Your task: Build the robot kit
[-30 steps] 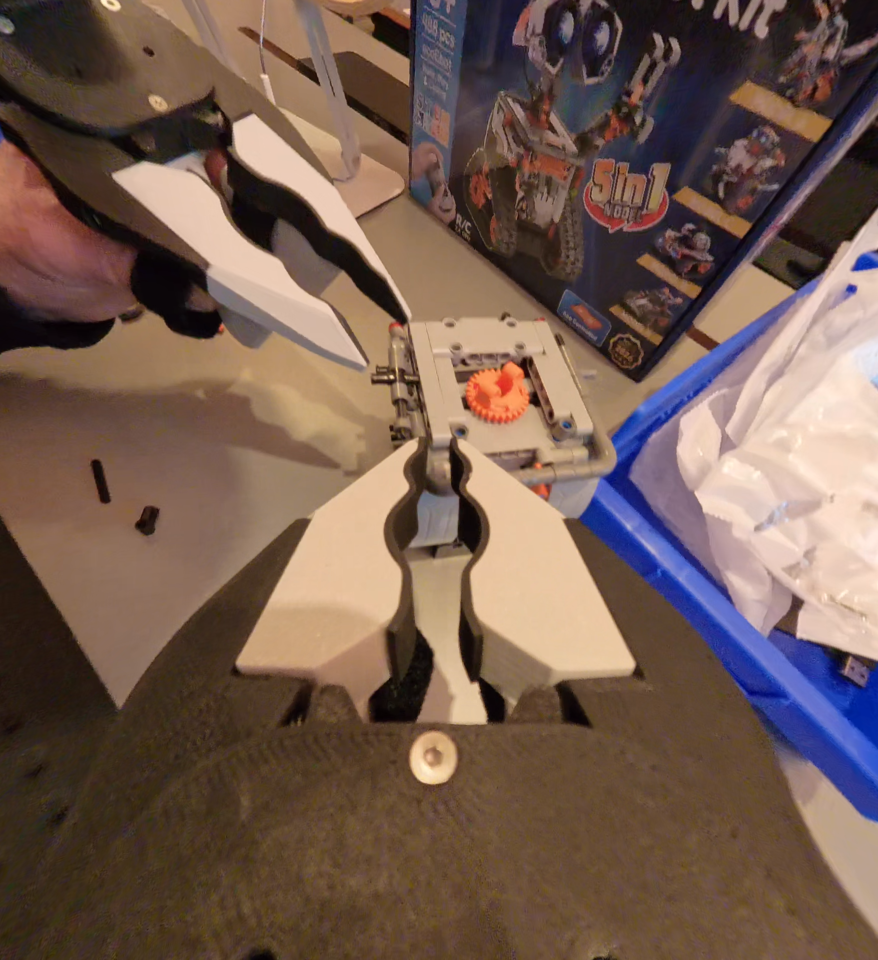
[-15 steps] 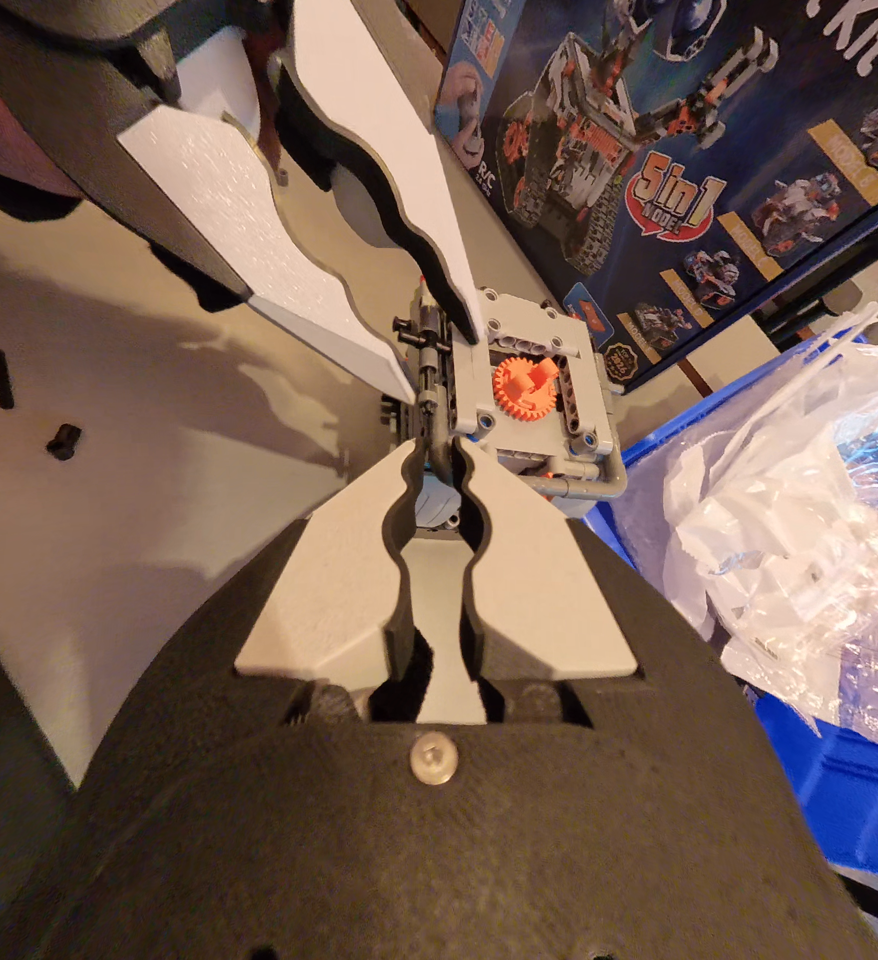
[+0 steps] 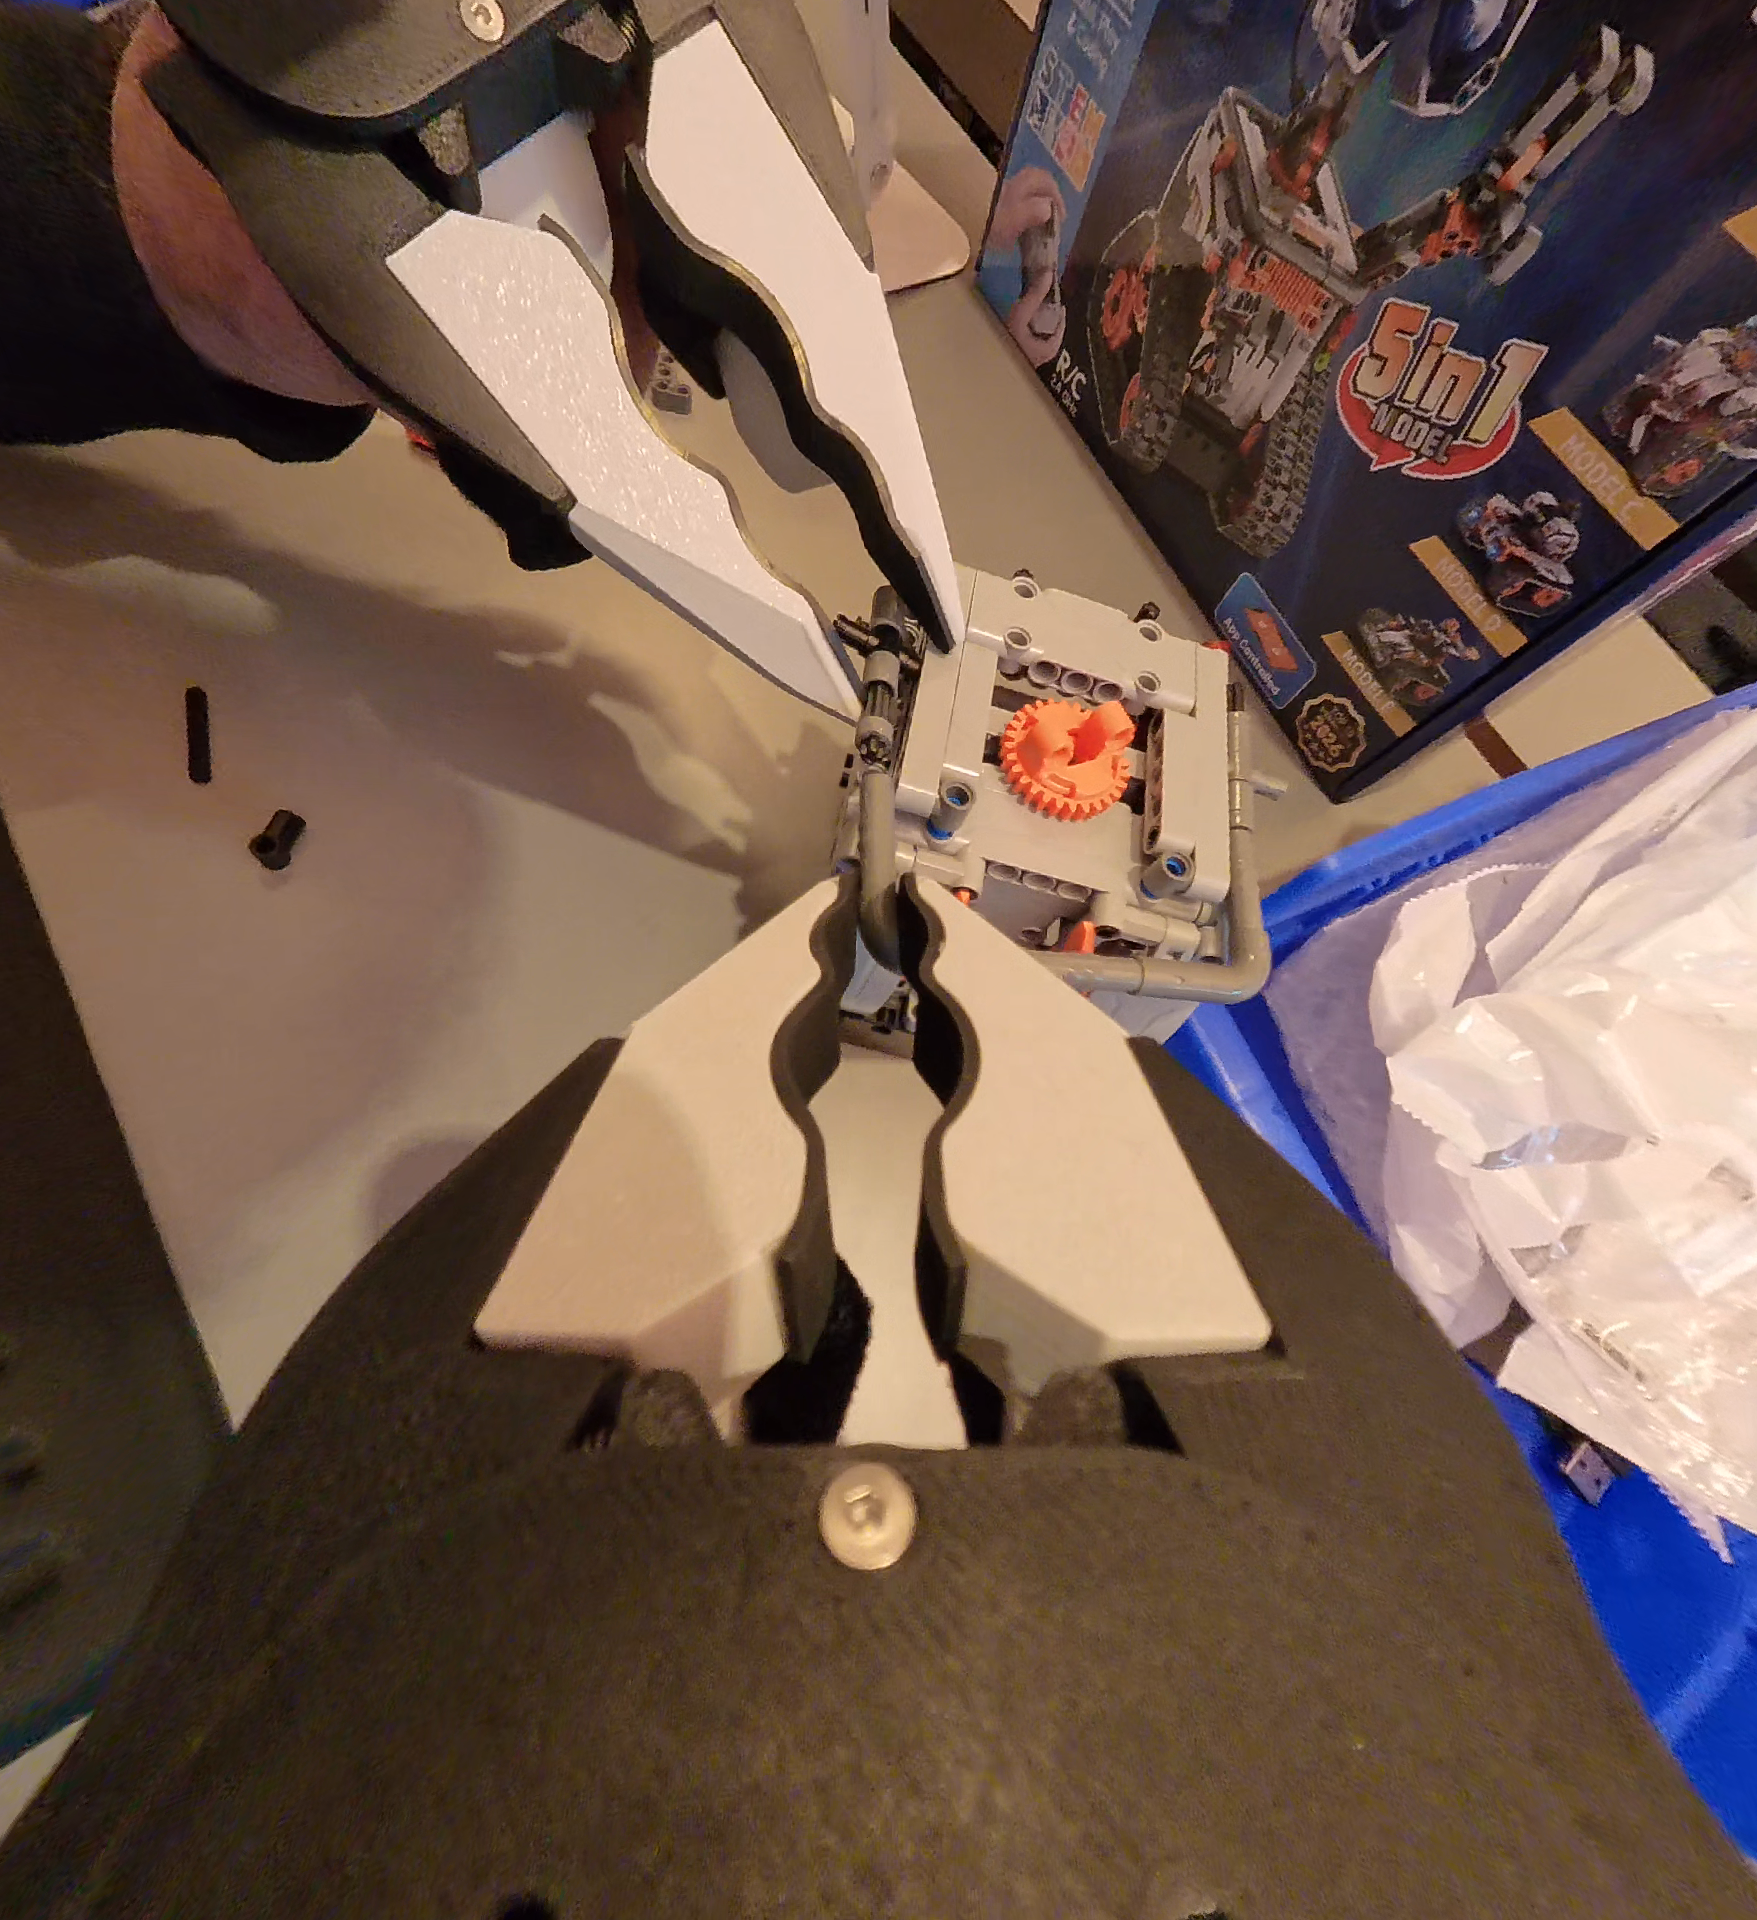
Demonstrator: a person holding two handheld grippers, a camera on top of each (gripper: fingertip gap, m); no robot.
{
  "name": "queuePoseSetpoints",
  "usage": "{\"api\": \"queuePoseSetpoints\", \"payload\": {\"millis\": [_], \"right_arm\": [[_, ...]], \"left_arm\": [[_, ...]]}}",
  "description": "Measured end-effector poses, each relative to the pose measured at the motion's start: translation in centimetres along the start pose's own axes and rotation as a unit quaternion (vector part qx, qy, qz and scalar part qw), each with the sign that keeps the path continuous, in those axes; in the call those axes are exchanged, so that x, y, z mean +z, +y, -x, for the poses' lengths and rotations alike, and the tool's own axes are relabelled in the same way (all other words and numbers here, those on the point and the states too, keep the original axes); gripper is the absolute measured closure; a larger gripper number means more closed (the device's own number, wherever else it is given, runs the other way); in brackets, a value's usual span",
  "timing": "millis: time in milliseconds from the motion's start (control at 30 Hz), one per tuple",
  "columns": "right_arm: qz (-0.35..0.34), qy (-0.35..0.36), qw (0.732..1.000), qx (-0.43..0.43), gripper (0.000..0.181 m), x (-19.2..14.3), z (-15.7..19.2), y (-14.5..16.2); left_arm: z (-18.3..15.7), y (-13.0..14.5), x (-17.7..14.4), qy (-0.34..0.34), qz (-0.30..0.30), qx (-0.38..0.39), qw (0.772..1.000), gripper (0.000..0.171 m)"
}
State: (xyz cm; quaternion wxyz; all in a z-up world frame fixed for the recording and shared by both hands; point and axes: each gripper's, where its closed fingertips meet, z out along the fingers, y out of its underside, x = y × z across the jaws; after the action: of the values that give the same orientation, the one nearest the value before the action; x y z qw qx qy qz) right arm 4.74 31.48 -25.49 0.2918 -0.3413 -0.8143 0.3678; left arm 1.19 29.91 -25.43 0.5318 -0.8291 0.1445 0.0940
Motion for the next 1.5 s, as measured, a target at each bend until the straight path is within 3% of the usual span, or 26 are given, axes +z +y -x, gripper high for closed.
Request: {"api": "queuePoseSetpoints", "payload": {"millis": [700, 867, 1067, 1333, 1500], "right_arm": [[-0.016, -0.022, 0.999, 0.019, 0.176, 0.4, 0.6, -0.3], [-0.021, -0.025, 0.999, 0.026, 0.177, 0.5, 0.7, -0.2], [-0.021, -0.028, 0.999, 0.027, 0.177, 0.5, 0.8, -0.1], [-0.023, -0.036, 0.999, 0.024, 0.177, 0.3, 0.9, -0.1], [-0.027, -0.046, 0.998, 0.021, 0.177, -0.1, 0.9, 0.1]], "left_arm": [[-0.2, 0.0, 0.1, -0.001, 0.007, 0.022, 1.0, 0.152], [-0.1, 0.2, -0.5, 0.002, 0.017, 0.028, 0.999, 0.143], [0.3, 0.7, -1.7, 0.029, 0.032, -0.011, 0.999, 0.141], [0.1, 0.5, -1.4, 0.048, 0.053, 0.066, 0.995, 0.14], [-0.5, 0.5, -1.3, 0.056, 0.056, 0.085, 0.993, 0.15]]}}
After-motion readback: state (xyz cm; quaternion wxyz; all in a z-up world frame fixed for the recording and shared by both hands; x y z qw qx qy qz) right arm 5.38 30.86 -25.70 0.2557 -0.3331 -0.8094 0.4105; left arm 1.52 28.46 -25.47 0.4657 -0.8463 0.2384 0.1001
